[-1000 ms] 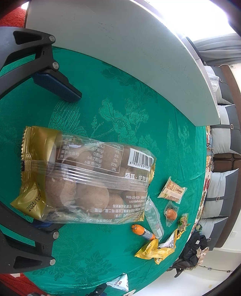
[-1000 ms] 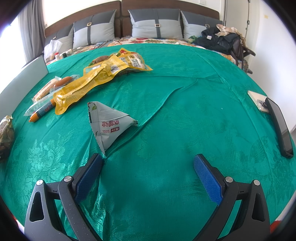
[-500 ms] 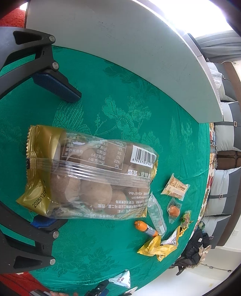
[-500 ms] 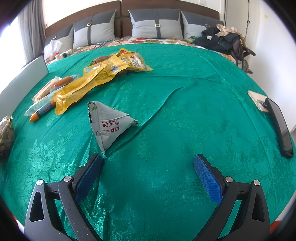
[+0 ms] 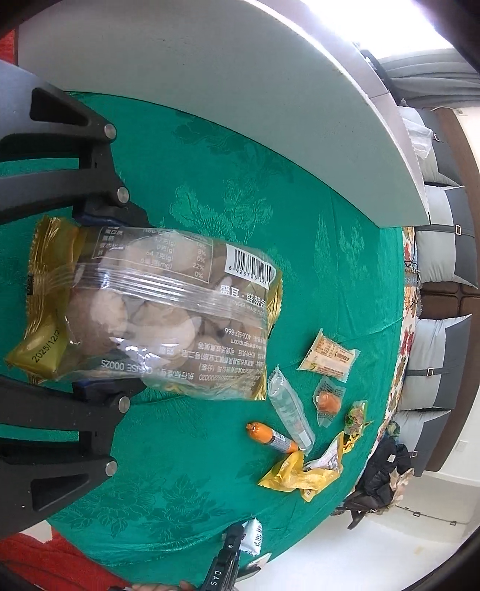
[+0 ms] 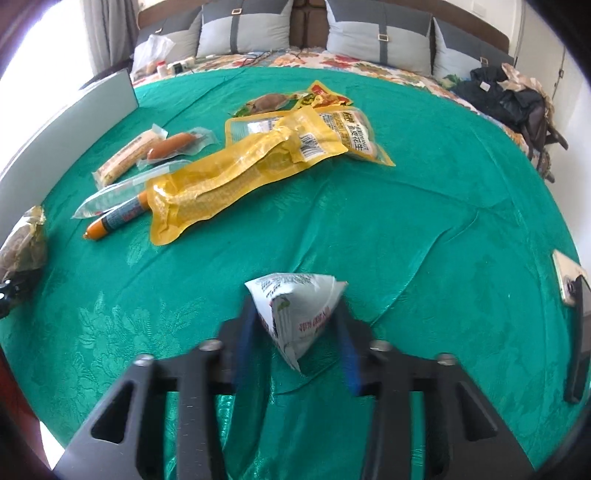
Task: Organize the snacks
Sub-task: 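Carry the snack bag with the left tool while the right tool grasps the white triangle pack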
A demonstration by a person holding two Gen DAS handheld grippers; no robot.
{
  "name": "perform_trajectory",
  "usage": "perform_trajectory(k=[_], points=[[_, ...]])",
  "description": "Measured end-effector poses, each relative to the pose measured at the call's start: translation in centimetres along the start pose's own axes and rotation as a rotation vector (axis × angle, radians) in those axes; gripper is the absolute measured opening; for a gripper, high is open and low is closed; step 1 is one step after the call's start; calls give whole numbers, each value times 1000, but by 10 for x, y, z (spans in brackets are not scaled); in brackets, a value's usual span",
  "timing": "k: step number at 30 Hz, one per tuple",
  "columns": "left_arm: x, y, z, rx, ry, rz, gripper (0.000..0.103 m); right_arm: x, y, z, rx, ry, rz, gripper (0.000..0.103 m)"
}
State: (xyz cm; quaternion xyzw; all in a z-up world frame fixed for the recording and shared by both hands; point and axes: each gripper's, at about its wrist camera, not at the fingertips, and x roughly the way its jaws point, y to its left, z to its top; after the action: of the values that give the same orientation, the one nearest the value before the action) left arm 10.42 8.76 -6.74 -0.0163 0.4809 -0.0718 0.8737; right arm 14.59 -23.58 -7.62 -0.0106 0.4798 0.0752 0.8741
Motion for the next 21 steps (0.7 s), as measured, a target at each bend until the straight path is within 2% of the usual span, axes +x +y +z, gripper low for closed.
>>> perform_trajectory(k=[2,7,12,13,14,16,21], points=[[-4,5,-1,-12,4,-16,54,-13,1,-4,25,-32,-7,21],[-12,13,-2,-60,-8,-66,54,-36,8,-23,84,-73,45,21],[-15,18,-3,-84,-17,-82,54,-22,25,-32,28,-14,23,22],[-16,18,-3,-89,-19,-84,54,-19,27,-33,28,-1,22,28],[-17,19,-4,-93,-21,-85,54,-17,27,-35,33,9,29,45],[-18,20,-5,-95,-21,-83,54,-20,26,-36,41,-16,40,66],[-18,20,-5,-97,-21,-84,54,-26,26,-33,18,-27,33,67]])
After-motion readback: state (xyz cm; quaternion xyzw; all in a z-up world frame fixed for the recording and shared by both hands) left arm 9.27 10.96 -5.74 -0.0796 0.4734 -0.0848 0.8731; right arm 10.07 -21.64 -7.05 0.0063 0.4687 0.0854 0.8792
